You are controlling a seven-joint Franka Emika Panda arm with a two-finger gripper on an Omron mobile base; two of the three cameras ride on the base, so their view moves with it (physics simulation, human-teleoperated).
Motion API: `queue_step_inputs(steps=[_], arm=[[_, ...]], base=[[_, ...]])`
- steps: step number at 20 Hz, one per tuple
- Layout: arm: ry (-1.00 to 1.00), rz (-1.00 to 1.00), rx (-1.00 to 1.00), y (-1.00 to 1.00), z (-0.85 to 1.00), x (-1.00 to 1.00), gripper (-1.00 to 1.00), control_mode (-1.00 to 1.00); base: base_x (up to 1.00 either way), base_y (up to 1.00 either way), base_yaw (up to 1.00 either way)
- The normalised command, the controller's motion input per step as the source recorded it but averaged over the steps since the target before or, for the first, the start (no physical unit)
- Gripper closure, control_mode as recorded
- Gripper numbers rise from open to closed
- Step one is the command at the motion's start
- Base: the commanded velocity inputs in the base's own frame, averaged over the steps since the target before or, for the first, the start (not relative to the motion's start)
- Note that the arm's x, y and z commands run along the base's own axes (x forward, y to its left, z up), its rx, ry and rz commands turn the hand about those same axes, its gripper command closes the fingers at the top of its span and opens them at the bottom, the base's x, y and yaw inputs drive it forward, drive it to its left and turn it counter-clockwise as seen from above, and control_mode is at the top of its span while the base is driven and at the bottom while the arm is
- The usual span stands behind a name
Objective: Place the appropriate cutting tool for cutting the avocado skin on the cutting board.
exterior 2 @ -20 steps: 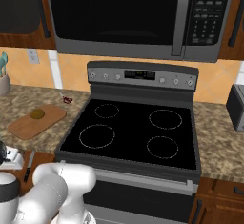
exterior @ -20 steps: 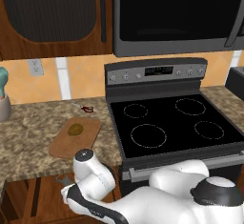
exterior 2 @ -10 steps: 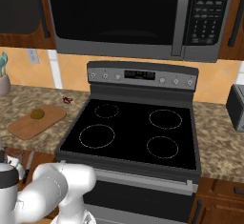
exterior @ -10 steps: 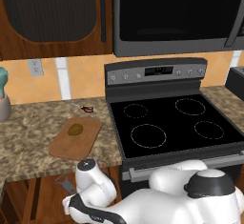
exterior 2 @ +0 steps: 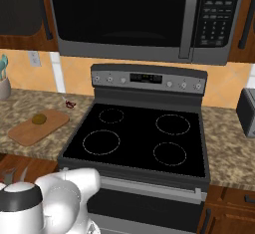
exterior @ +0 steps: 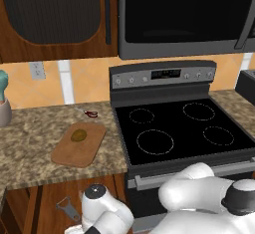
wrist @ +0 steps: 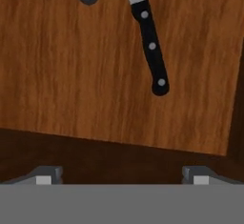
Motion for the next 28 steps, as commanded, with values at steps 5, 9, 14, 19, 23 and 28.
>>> queue_step_inputs(steps=[5, 9, 14, 19, 23, 28], arm=[[0.02, -0.04, 0.0, 0.06, 0.38, 0.71, -1.0, -1.0], [0.15, -0.02, -0.04, 0.19, 0.09, 0.74, -1.0, -1.0], [0.2, 0.0, -0.12, 0.13, -0.25, 0.36, -1.0, -1.0], [0.08, 0.04, -0.05, 0.0, -0.3, 0.03, -1.0, -1.0], [0.0, 0.04, -0.03, 0.01, -0.32, 0.0, -1.0, -1.0], [-0.02, 0.05, 0.0, 0.02, -0.33, 0.0, -1.0, -1.0]], base=[[0.0, 0.0, 0.0], [0.0, 0.0, 0.0], [0.0, 0.0, 0.0], [0.0, 0.0, 0.0], [0.0, 0.0, 0.0], [0.0, 0.0, 0.0]])
